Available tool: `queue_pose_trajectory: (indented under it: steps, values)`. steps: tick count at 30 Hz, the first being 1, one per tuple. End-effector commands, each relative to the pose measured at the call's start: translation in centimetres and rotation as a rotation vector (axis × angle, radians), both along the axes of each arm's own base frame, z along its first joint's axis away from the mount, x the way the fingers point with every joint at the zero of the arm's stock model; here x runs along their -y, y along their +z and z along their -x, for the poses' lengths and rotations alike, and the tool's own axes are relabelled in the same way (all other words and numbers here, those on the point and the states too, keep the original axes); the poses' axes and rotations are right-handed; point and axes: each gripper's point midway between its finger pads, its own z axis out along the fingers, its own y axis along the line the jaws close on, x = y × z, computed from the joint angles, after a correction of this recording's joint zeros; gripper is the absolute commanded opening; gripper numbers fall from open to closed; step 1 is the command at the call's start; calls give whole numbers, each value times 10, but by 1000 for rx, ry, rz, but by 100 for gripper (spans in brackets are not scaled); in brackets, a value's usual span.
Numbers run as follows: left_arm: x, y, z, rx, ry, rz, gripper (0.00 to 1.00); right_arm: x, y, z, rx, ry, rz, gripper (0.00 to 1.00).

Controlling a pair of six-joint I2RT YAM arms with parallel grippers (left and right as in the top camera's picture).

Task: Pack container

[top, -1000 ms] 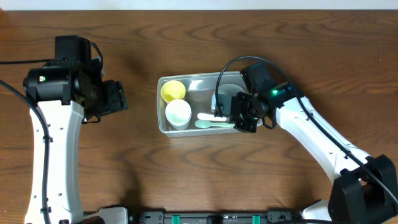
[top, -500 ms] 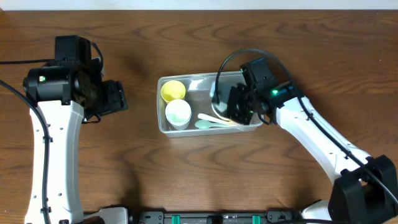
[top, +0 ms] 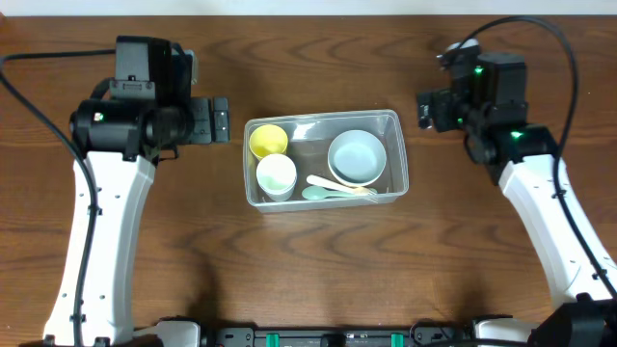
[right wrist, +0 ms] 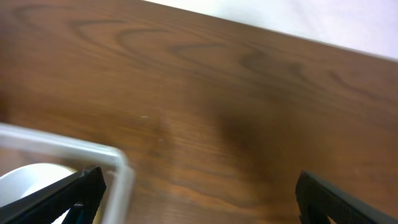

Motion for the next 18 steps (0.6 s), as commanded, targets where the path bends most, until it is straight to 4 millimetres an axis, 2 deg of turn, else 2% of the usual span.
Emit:
queue_pose_trajectory:
  steps: [1, 5, 9, 13, 18]
  values:
    - [-1, -17, -7, -43, -22, -23, 98, 21, -1, -3, -4, -94, -31, 99]
    - [-2, -24, -11, -60, -19, -28, 98, 28, -1, 3, -21, -108, -30, 99]
    - [-6, -23, -6, -68, -9, -43, 98, 30, 11, 14, -20, -146, -71, 99]
    - [-3, -6, 6, -32, -15, -39, 98, 33, 35, 33, 8, -170, -84, 99]
    - [4, 19, 33, 40, -41, -35, 98, 41, 57, 70, 34, -223, -62, 99]
